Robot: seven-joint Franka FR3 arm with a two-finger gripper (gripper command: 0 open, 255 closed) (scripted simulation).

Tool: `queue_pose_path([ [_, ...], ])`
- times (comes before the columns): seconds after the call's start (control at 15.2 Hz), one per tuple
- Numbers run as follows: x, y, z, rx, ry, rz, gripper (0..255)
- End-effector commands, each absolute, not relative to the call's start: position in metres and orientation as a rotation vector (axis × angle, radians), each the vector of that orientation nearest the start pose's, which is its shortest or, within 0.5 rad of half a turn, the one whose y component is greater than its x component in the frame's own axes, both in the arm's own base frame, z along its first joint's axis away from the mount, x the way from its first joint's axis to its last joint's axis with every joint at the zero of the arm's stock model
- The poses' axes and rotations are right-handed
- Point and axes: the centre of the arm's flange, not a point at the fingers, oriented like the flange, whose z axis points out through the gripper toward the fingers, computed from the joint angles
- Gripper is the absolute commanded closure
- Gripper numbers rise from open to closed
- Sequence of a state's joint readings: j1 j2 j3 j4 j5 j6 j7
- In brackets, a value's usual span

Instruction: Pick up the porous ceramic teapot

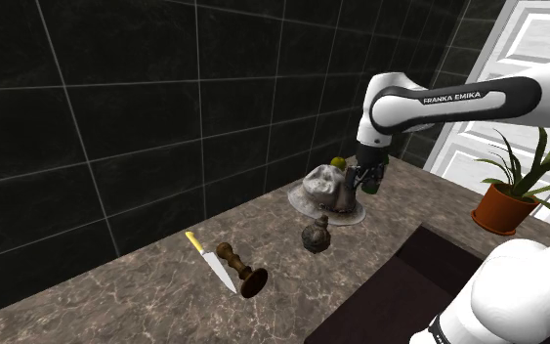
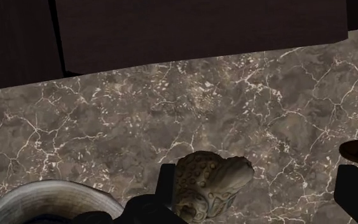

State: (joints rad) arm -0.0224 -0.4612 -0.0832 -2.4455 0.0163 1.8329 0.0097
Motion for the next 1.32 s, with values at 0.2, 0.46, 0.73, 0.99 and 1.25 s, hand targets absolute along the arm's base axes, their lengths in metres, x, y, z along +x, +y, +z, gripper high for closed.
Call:
queue_pose_path([
  [0.2,0.431,-0.058,0.404,-3.036,0.194,0.250,0],
  [0.46,0.463,-0.071,0.362,-3.008,0.214,0.266,0],
  [0.73,0.495,-0.083,0.318,-2.980,0.233,0.283,0],
  [0.99,0.524,-0.094,0.278,-2.954,0.251,0.297,0],
  [1.25,0.524,-0.094,0.257,-2.954,0.251,0.297,0],
])
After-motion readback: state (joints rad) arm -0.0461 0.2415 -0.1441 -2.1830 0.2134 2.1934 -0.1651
